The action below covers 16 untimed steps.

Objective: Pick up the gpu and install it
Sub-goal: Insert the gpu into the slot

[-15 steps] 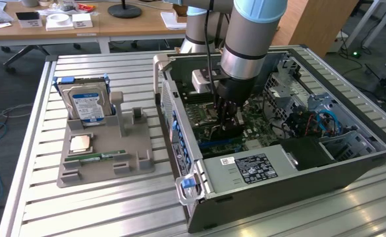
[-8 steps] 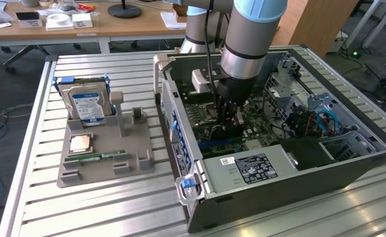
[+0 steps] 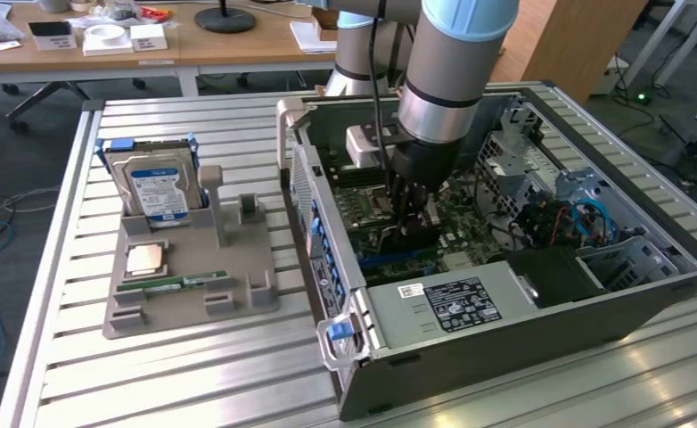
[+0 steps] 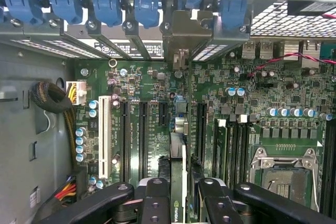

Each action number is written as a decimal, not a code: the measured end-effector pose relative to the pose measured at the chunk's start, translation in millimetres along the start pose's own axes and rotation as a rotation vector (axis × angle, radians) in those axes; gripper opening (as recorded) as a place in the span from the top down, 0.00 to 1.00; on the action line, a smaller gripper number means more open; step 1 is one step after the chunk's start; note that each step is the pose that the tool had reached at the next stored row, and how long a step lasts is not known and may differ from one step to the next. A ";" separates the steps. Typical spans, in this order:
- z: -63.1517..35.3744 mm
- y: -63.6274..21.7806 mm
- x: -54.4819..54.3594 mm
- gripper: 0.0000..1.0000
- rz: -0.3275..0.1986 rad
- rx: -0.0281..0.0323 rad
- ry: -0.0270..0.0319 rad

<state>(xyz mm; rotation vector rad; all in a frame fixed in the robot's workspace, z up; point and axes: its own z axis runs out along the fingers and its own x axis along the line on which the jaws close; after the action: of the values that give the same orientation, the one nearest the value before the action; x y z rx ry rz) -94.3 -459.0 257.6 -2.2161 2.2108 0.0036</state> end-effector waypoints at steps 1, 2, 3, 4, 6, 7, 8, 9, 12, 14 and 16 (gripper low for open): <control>0.2 0.2 0.0 0.75 0.000 0.0000 0.0000; 0.4 0.3 0.0 0.75 0.000 0.0000 0.0000; 0.6 0.3 0.0 0.75 0.000 0.0001 -0.0002; 0.6 0.3 0.0 0.75 0.000 0.0000 -0.0001; 1.2 0.4 0.0 0.75 0.000 0.0001 -0.0004; 1.5 0.5 0.1 0.75 0.000 0.0001 -0.0004; 1.7 0.5 0.1 0.75 0.000 0.0001 -0.0002; 1.9 0.5 0.1 0.75 0.000 0.0001 -0.0002; 2.7 0.7 0.1 0.75 0.000 0.0001 -0.0004; 3.5 0.8 0.2 0.75 0.000 0.0002 -0.0003; 3.8 0.9 0.2 0.75 0.000 0.0000 -0.0001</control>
<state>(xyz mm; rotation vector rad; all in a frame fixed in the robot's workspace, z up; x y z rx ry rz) -95.2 -459.2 253.8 -2.2160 2.2108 0.0037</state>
